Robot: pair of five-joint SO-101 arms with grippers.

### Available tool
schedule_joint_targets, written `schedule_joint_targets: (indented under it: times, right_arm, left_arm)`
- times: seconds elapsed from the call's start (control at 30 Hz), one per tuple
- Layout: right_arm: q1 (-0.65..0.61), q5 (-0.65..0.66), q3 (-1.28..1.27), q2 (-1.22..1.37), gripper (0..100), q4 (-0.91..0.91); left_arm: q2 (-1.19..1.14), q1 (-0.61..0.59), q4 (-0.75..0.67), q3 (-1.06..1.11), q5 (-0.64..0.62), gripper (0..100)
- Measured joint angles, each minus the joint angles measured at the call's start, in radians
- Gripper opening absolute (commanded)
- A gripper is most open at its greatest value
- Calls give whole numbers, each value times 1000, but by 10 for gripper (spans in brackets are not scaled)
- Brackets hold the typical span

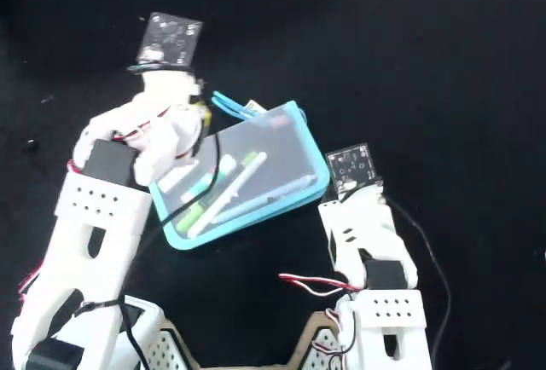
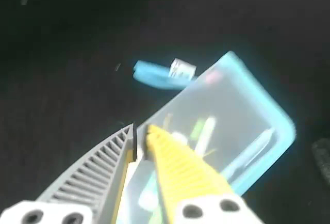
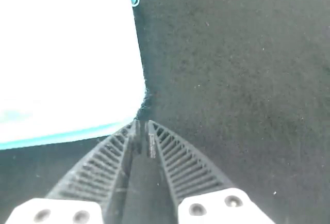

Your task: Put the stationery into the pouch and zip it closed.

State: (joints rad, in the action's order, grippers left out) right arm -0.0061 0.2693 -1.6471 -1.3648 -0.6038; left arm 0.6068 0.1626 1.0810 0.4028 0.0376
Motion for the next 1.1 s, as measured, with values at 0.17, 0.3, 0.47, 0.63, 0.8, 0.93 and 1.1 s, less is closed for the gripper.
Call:
schedule_joint_targets:
  times: [0.17,0.3,0.47,0.63,0.8,0.93,1.1]
  right_arm:
    - [0,0,0,0,11,6]
    - [0,0,0,0,11,6]
    - [0,-107,0,0,11,6]
    - [0,-212,0,0,11,12]
    - [0,-269,0,0,11,5]
    - [0,-305,41,0,11,-91]
    - [0,-324,94,0,11,-160]
  left_arm:
    - [6,-68,150,54,-2,29]
    - [60,-121,150,180,-2,29]
    - [298,-163,3,460,-2,29]
    - [623,-163,-54,730,0,29]
    - [910,-222,-9,865,0,33]
    - [1088,-276,74,907,0,33]
    - [1208,-281,149,947,0,33]
